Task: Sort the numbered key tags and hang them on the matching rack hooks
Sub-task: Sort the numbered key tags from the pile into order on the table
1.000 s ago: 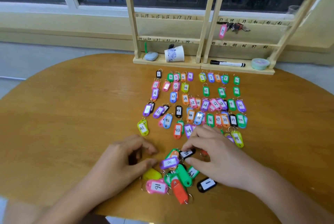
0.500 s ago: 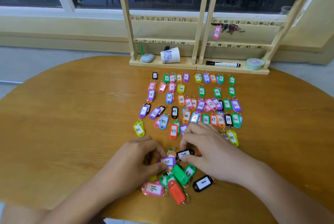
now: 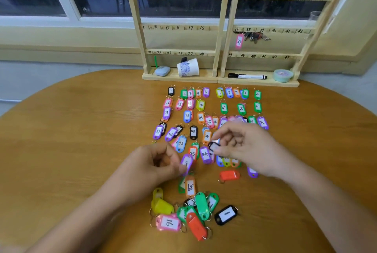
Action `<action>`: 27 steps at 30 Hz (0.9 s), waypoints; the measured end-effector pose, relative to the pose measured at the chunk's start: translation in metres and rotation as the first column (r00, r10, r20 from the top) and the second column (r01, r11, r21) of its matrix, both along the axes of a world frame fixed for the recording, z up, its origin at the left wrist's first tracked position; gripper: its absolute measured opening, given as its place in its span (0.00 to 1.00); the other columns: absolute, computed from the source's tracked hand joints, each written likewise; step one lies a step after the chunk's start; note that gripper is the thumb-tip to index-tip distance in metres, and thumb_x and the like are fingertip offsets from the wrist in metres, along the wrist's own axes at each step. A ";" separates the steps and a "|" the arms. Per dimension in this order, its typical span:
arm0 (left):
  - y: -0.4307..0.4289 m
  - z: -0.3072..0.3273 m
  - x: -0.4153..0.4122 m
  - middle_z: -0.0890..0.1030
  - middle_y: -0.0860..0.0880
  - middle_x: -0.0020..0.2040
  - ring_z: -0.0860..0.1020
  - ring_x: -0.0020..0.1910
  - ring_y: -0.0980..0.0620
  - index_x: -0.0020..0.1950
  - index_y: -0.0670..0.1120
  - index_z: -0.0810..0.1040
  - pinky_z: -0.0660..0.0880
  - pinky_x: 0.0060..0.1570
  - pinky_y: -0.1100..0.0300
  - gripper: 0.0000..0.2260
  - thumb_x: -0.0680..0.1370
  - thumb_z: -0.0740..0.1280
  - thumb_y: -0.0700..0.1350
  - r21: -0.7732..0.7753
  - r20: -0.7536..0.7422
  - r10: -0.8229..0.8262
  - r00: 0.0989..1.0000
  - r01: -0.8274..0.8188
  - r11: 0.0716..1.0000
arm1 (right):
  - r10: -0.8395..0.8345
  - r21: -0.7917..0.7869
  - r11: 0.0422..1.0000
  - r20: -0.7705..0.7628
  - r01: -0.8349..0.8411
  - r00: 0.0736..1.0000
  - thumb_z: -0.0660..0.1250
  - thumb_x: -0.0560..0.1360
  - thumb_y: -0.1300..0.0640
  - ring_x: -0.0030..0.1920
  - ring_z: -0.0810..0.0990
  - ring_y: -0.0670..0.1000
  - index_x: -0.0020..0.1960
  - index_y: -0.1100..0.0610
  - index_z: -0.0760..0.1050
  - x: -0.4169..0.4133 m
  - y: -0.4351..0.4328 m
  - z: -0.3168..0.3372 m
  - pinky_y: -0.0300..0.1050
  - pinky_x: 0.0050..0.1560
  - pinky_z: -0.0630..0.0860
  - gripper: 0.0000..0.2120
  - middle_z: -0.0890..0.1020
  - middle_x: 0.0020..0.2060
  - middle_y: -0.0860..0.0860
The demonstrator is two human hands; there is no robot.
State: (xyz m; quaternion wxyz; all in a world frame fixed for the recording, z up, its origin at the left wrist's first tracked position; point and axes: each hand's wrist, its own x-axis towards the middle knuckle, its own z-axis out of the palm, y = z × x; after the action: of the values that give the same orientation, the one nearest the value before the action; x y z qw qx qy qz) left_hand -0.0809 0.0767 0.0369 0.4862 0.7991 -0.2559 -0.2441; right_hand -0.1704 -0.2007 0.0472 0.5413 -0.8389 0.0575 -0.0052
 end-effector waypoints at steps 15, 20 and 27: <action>-0.095 0.029 0.054 0.89 0.46 0.43 0.87 0.42 0.51 0.48 0.43 0.84 0.77 0.44 0.61 0.06 0.78 0.78 0.44 -0.033 -0.015 0.044 0.999 -0.045 0.998 | -0.393 0.443 0.830 0.031 0.339 0.919 0.72 0.79 0.64 0.39 0.86 0.53 0.59 0.61 0.83 0.008 -0.079 -0.024 0.39 0.36 0.79 0.09 0.88 0.41 0.56; -0.157 0.030 0.091 0.89 0.47 0.42 0.74 0.29 0.56 0.47 0.44 0.86 0.69 0.29 0.64 0.06 0.79 0.77 0.46 0.024 0.045 0.079 0.996 -0.080 0.997 | -0.509 0.310 0.835 0.117 0.456 0.853 0.73 0.80 0.61 0.38 0.81 0.50 0.57 0.54 0.86 0.009 -0.104 -0.035 0.43 0.39 0.77 0.07 0.88 0.41 0.54; -0.239 0.031 0.138 0.88 0.51 0.38 0.77 0.35 0.54 0.46 0.43 0.87 0.72 0.32 0.63 0.07 0.79 0.74 0.46 0.113 0.086 0.128 0.988 -0.137 0.984 | -0.617 0.319 0.772 0.171 0.549 0.768 0.75 0.79 0.62 0.36 0.82 0.46 0.54 0.56 0.85 0.007 -0.117 -0.032 0.41 0.35 0.76 0.05 0.88 0.41 0.53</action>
State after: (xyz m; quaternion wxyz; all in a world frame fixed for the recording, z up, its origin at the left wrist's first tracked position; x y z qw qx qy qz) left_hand 0.0576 -0.1627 0.0675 0.4427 0.8508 -0.2062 -0.1943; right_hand -0.1638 -0.3173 0.0151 0.6162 -0.6947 0.2440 -0.2795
